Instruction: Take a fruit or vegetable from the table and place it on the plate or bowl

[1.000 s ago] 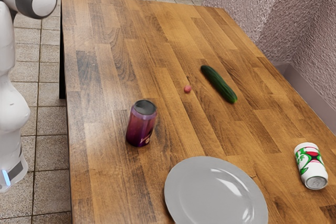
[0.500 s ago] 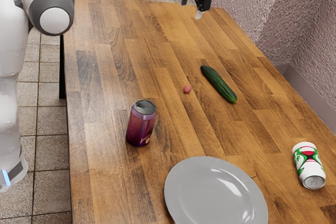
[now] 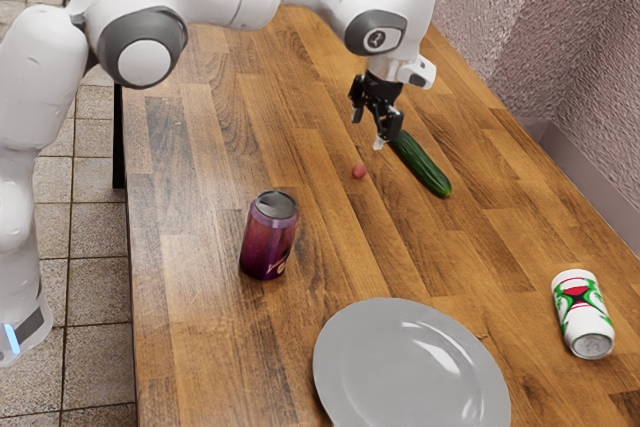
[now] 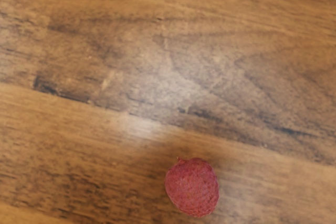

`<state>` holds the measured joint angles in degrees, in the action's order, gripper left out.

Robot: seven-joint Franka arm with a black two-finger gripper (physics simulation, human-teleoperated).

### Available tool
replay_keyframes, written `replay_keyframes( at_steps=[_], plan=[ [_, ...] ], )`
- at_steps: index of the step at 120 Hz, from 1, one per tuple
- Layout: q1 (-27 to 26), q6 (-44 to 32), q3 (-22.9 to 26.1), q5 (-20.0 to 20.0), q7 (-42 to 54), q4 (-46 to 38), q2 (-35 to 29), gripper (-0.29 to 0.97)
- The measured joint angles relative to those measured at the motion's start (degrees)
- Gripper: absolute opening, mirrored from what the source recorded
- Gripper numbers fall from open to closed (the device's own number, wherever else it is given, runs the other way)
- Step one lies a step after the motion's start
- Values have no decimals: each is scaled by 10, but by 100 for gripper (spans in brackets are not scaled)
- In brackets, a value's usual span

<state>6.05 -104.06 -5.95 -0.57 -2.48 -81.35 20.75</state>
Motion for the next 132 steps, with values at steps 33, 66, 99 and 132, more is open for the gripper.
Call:
replay_keyframes(
  at_steps=[33,66,99,132],
  plan=[
    [-1,24,1,22,7,-2,21,65],
    [0,36,1,25,11,-2,48,64],
    [0,28,1,30,14,-2,56,64],
    [4,12,0,33,16,-2,67,63]
  ],
)
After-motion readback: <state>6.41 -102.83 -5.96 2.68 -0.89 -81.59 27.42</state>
